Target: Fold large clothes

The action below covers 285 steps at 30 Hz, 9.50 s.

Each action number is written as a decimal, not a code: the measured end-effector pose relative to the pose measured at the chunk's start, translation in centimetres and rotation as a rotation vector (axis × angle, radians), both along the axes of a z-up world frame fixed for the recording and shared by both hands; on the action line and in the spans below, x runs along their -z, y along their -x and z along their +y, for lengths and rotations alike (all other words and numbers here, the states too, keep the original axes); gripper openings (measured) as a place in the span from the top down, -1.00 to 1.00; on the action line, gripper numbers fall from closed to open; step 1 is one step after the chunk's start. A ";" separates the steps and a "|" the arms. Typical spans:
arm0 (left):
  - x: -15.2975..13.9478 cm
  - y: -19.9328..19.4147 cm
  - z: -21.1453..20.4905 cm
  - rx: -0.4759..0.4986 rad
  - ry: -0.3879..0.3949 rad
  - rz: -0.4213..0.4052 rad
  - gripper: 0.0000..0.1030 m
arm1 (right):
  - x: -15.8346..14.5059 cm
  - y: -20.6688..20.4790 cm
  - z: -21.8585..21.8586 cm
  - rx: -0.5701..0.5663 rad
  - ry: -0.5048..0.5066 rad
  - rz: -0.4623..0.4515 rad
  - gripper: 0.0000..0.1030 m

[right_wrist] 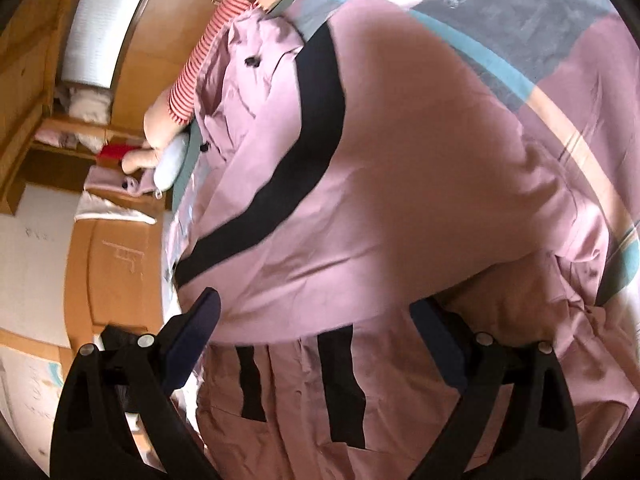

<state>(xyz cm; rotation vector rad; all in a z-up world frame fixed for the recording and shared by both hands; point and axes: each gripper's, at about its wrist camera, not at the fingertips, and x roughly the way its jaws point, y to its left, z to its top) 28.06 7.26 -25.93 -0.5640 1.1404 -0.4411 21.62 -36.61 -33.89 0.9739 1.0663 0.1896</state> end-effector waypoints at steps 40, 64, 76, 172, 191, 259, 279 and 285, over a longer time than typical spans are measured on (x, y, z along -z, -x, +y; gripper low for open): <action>-5.1 4.7 -6.0 -0.025 -0.663 -0.434 0.50 | -0.8 -0.8 6.9 -0.146 0.963 0.083 0.07; -6.5 1.7 12.6 -0.525 -0.553 -0.163 -0.92 | 0.2 -1.6 7.8 -0.190 1.034 0.058 -0.97; 2.3 3.9 32.2 -0.917 -0.584 0.173 -0.92 | 0.8 -1.7 8.4 -0.185 1.076 0.061 -0.97; 2.3 0.9 -1.4 -0.091 -0.553 -0.069 -0.96 | -5.8 -0.1 5.3 0.053 0.745 -0.234 0.66; 1.9 1.8 -5.8 -0.006 -0.806 -0.192 -0.96 | -7.2 1.7 9.9 -0.013 1.030 -0.415 -0.21; 4.0 1.2 -7.0 0.029 -0.742 -0.212 -0.96 | -3.6 1.1 8.2 0.119 0.902 -0.319 -0.97; 3.9 0.8 -5.9 -0.043 -0.746 -0.191 -0.96 | 1.0 -0.8 15.4 -0.307 0.989 -0.266 -0.97; 4.0 1.0 -5.8 -0.045 -0.737 -0.184 -0.96 | -1.0 0.0 14.9 -0.285 0.952 -0.316 -0.97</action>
